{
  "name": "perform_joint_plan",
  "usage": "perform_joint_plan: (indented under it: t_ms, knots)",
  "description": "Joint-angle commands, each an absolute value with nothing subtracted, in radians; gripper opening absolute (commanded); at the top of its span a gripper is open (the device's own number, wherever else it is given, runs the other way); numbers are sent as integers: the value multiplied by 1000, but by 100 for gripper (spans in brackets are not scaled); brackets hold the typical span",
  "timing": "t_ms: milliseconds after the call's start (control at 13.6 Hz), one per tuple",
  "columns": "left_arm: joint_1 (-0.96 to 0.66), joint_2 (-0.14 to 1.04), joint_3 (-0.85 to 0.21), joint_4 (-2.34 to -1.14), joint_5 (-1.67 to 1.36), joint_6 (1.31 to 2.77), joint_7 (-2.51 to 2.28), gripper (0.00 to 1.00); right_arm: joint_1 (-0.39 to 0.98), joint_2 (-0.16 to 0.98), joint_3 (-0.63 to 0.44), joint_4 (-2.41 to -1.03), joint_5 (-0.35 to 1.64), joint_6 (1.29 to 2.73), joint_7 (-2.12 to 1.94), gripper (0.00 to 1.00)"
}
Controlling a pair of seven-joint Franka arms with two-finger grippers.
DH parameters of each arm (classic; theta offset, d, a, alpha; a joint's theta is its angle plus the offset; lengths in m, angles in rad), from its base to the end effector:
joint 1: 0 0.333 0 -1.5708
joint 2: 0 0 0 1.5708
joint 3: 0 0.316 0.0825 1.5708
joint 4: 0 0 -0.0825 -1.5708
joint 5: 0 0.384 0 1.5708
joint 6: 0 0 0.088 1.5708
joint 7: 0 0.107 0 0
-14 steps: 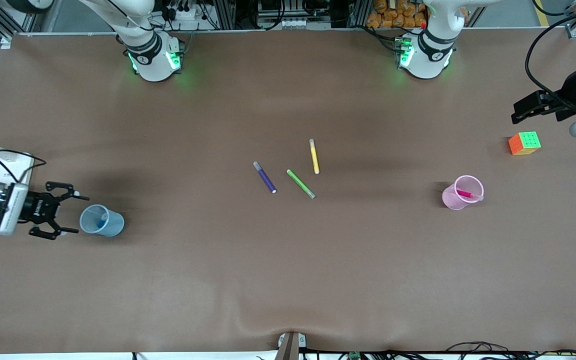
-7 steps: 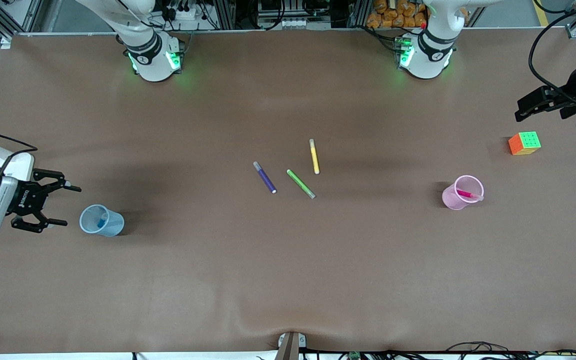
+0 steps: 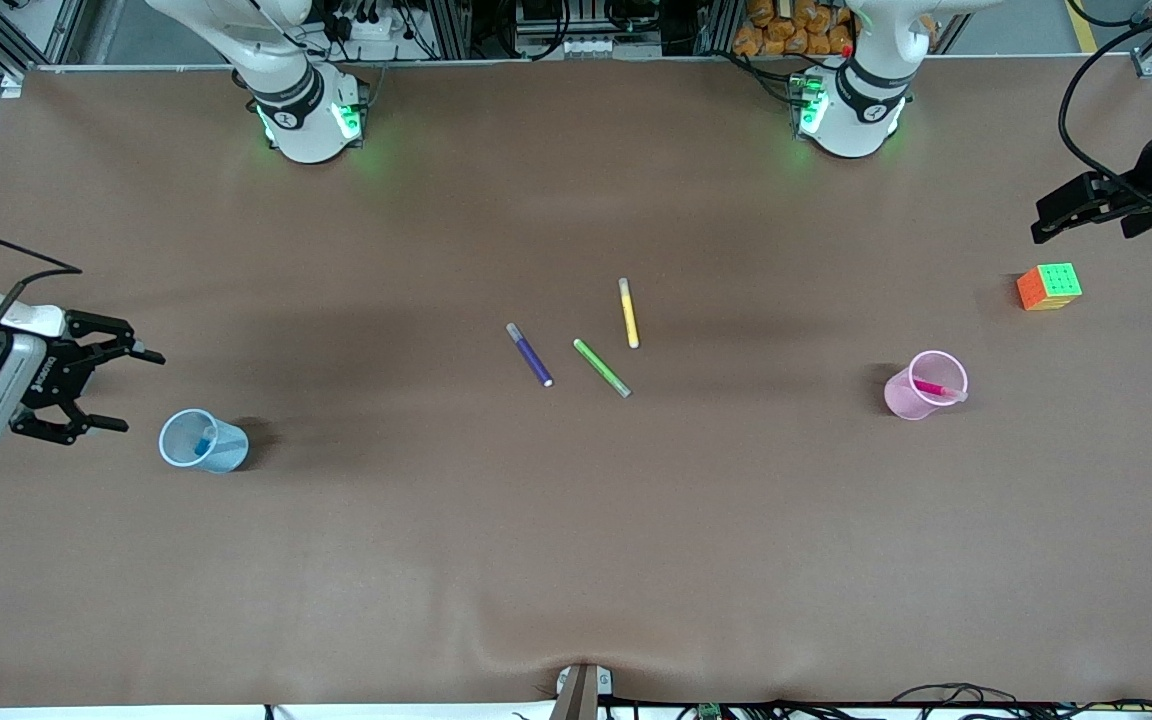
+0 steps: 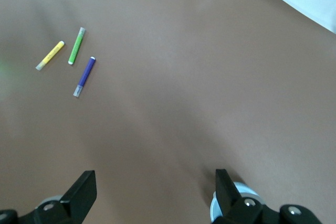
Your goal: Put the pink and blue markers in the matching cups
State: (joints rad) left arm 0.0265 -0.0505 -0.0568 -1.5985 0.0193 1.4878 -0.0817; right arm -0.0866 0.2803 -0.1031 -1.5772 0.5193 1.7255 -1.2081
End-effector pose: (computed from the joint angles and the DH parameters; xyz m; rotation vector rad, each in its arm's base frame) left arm 0.5297 -0.0147 0.6319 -3.1137 -0.0819 0.0918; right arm 0.6330 -0.0682 0.4779 -2.4097 -1.1713 -0.2881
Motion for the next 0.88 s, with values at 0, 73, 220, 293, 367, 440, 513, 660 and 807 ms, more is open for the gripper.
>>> perform_joint_plan:
  t_ms: [0,73,220,293,367,440,513,660,807]
  knots:
    - [26,-43,-49,-1582,20,1488,-63,100,24,236,-208,-1603,466,1698,-1106,100]
    - [23,-43,-51,-1582,20,1488,-63,100,28,232,-209,-1603,450,1691,-1051,100]
    - [23,-43,-51,-1582,21,1488,-63,100,29,221,-209,-1603,405,1690,-930,100]
    - [23,-43,-51,-1582,18,1488,-63,100,29,209,-207,-1605,391,1690,-873,100]
    - [23,-46,-52,-1582,20,1488,-63,100,29,201,-207,-1609,368,1689,-821,100]
    - [23,-49,-52,-1582,20,1488,-61,100,29,190,-203,-1614,342,1689,-771,100]
    - [23,-54,-54,-1582,20,1486,-61,100,29,180,-198,-1615,316,1689,-721,100]
    - [25,-51,-54,-1583,20,1485,-61,100,28,158,-190,-1615,259,1687,-632,100]
    - [23,-40,-54,-1583,21,1488,-63,100,25,147,-187,-1615,223,1687,-545,100]
